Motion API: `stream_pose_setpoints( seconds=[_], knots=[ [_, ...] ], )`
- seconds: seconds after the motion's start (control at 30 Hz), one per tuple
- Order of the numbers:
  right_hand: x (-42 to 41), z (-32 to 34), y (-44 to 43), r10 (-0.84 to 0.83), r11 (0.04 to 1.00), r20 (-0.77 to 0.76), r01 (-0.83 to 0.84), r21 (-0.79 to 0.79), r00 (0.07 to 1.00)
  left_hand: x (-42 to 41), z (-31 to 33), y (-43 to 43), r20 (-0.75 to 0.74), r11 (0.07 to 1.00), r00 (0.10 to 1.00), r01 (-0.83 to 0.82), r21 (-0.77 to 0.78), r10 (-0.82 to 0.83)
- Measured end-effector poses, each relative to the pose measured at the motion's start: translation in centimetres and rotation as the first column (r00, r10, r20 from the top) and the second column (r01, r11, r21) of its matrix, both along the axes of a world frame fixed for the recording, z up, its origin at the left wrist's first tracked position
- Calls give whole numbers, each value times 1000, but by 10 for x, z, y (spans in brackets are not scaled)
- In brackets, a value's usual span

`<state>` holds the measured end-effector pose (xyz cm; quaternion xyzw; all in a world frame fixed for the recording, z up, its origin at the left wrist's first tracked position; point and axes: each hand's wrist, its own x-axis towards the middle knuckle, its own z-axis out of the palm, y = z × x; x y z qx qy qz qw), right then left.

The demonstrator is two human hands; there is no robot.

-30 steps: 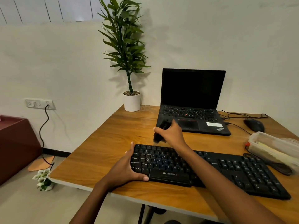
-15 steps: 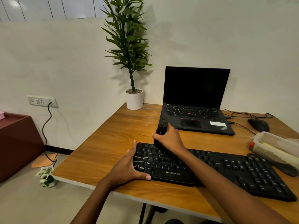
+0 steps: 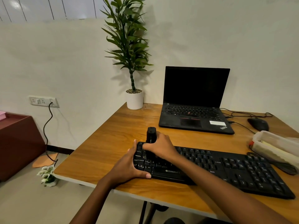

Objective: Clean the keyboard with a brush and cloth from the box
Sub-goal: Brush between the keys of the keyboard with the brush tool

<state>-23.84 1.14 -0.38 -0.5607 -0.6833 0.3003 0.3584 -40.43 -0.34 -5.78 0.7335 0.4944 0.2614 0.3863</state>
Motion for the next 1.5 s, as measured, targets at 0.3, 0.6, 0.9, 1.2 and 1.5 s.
stream_pose_setpoints(
  seconds=[0.3,0.6,0.9,1.2,1.5],
  knots=[
    [5,-4,-6,36,998,3,-36,52,999,0,-1,0,4,1000,1000,6,-3,-6],
    [2,-4,-9,16,997,23,-17,70,1000,-1,-2,1,24,1000,1000,14,-20,-14],
    [0,-3,-6,-52,996,-19,53,75,998,0,-2,1,25,1000,1000,17,-19,-16],
    [7,5,4,-58,997,-28,60,52,998,0,0,0,14,1000,1000,4,-16,-4],
    [15,10,12,-132,988,-7,132,82,991,1,1,-1,-20,1000,1000,-5,-10,5]
  ],
)
